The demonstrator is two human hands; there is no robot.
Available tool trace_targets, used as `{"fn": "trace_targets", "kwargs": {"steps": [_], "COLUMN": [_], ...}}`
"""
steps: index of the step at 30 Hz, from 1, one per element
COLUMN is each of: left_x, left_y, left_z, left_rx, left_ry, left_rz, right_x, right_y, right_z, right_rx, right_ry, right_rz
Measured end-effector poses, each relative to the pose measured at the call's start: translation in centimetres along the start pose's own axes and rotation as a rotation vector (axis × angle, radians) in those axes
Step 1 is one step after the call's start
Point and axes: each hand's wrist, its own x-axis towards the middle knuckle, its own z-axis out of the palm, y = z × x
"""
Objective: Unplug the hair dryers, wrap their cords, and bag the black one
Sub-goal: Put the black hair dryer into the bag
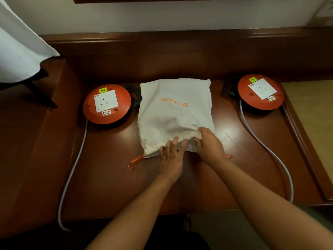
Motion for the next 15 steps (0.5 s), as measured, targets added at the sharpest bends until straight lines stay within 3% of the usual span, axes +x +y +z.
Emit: {"fn": "trace_targets", "kwargs": {"steps": [4, 7, 11, 15], "left_x": [1.9, 2.2, 1.8, 1.5], "left_y": [-1.1, -1.6, -1.9, -2.4], "left_z": [-0.9, -1.1, -1.5, -2.0], "left_rx": [0.111, 0.005, -0.048, -0.134], "left_ry": [-0.094, -0.195, -0.13, -0.025], "left_rz": [-0.186, -0.151, -0.066, 0.005], "right_x": [0.8, 1.2, 2.2, 2.4], "right_y": [-0.3, -0.4, -0.3, -0.2], "right_z": [-0.9, -0.9, -0.8, -0.8], "right_rx": [0.031, 0.055, 0.091, -0.026], "right_ry": [0.047, 0.063, 0.128, 0.116], "right_rz": [0.107, 0.209, 0.346, 0.349]}}
